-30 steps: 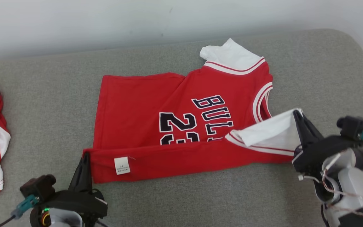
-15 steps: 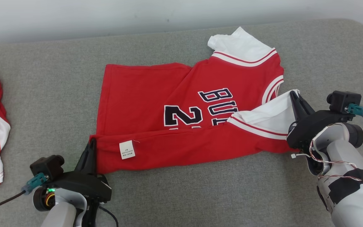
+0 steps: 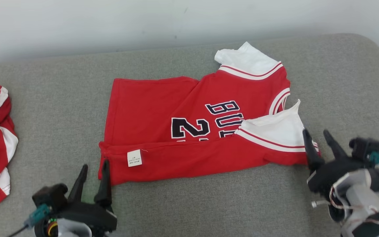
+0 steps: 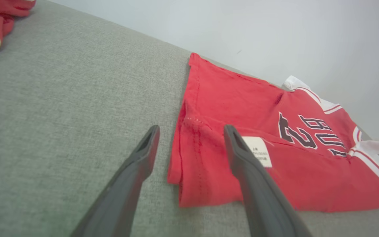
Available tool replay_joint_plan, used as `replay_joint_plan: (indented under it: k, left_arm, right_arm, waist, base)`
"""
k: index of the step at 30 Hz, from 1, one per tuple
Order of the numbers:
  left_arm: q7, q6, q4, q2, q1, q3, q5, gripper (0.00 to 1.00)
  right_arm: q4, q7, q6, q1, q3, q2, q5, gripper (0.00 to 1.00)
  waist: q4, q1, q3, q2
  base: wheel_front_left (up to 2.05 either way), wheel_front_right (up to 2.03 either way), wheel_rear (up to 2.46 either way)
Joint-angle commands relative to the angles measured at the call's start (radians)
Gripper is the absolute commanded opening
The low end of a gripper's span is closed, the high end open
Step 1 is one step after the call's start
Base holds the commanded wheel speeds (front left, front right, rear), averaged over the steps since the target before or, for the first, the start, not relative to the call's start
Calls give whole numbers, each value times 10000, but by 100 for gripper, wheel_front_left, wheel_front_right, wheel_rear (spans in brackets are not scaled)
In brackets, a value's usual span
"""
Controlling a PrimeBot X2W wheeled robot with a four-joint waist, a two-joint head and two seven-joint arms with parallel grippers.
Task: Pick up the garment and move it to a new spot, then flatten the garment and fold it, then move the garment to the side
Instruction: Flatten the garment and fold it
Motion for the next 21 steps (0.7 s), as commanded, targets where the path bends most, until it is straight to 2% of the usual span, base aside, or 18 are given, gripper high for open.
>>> replay_joint_plan:
  k: [1, 9, 20, 21]
  left_arm:
    - [-45, 72, -142, -4, 284, 82, 139, 100]
    - [-43, 159, -624, 25, 989, 267, 537, 100]
    - [31, 244, 418, 8, 231, -49, 955, 100]
    - [35, 282, 546, 1, 162, -93, 998, 69]
  right_arm:
    - [-122, -88, -25, 286, 55, -117, 124, 100]
    - [-572, -194, -25, 941, 193, -130, 178, 100]
    - [140, 84, -25, 509, 400, 240, -62, 100]
    - [226, 80, -25, 483, 431, 278, -72, 68]
  waist:
    - [-38, 1, -18, -1]
    - [-291, 1, 146, -1]
    - [-257, 1, 320, -1]
    - [-260, 1, 316, -1]
  base:
    - [0, 0, 0]
    - [0, 0, 0]
    - [0, 0, 0]
    - [0, 0, 0]
